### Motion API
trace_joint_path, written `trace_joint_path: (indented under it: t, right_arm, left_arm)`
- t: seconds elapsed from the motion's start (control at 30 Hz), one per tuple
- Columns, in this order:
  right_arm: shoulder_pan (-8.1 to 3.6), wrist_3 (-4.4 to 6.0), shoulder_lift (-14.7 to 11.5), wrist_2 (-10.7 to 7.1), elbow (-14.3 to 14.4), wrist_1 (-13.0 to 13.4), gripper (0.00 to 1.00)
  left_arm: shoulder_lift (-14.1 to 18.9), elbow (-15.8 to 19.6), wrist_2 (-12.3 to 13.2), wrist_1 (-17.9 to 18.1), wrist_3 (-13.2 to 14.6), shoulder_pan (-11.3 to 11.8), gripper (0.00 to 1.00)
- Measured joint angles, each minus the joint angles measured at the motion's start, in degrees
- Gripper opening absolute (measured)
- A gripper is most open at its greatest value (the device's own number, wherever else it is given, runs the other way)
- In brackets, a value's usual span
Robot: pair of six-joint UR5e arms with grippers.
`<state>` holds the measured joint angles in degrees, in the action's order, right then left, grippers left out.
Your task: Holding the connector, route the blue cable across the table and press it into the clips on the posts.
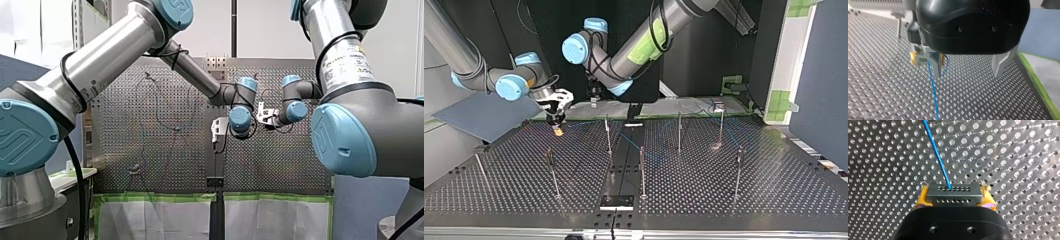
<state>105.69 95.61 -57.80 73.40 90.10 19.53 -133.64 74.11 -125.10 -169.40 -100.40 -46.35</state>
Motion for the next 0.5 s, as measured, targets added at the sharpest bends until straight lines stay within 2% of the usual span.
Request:
trace_joint_path:
  t: [0.2,0.5]
  right_arm:
    - [-0.23,0.11,0.00,0.07,0.02,0.05,0.00]
    - [-0.56,0.22,0.00,0.09,0.02,0.15,0.00]
  left_arm:
    - [-2.56,-2.57,-0.13,-1.56,-0.43,0.55,1.00]
    - [-4.91,-6.50,-0.58,0.43,-2.24,-0.15,1.00]
